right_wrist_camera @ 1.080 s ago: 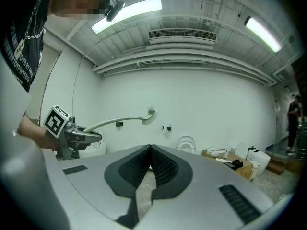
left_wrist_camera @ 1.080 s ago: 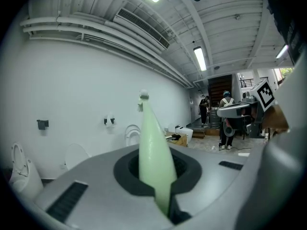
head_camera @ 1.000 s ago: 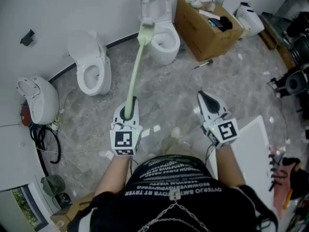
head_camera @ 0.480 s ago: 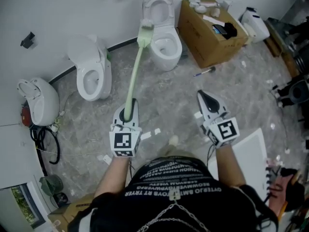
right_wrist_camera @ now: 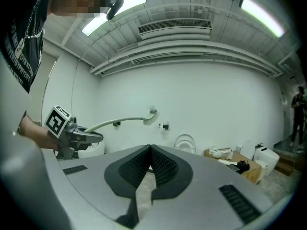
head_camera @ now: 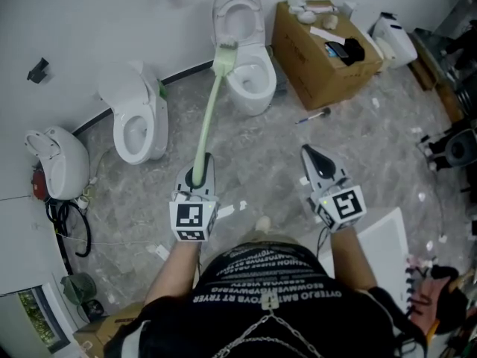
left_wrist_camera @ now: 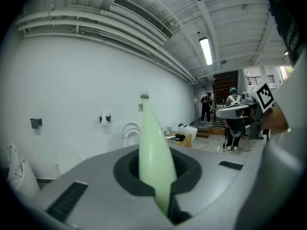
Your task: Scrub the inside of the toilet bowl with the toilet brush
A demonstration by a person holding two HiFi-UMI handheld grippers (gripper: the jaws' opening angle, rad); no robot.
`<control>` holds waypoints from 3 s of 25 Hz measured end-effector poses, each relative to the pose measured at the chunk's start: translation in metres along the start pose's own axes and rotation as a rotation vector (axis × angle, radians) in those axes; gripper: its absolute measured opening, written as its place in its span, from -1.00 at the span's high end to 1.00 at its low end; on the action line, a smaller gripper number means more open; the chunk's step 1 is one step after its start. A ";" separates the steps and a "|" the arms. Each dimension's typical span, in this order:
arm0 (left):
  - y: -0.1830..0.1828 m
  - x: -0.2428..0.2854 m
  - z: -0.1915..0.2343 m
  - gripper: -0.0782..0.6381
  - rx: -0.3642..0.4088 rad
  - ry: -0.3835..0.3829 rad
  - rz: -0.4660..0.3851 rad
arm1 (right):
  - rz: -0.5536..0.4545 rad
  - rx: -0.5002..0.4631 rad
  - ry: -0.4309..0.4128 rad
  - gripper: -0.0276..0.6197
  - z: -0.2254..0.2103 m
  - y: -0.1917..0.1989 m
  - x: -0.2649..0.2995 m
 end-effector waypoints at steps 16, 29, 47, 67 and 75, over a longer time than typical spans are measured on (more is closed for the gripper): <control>-0.027 0.058 -0.032 0.78 -0.005 -0.029 -0.004 | -0.030 0.014 -0.029 0.91 -0.076 0.006 0.010; -0.018 0.050 -0.031 0.78 -0.013 -0.044 0.014 | -0.023 0.009 -0.023 0.91 -0.077 0.012 0.010; -0.018 0.088 -0.004 0.78 -0.022 -0.030 0.017 | -0.007 0.008 -0.017 0.91 -0.089 0.008 0.055; -0.036 0.185 0.043 0.78 0.014 0.002 0.027 | 0.010 0.041 0.001 0.91 -0.138 0.000 0.143; -0.044 0.223 0.072 0.78 0.017 0.020 0.033 | 0.020 0.038 -0.004 0.91 -0.152 -0.007 0.187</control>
Point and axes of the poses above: the fingertips, and each gripper's own axes: x forward along the fingers, z to its left, y out of its underside, the point moved 10 cm from there along -x, backward along the fingers
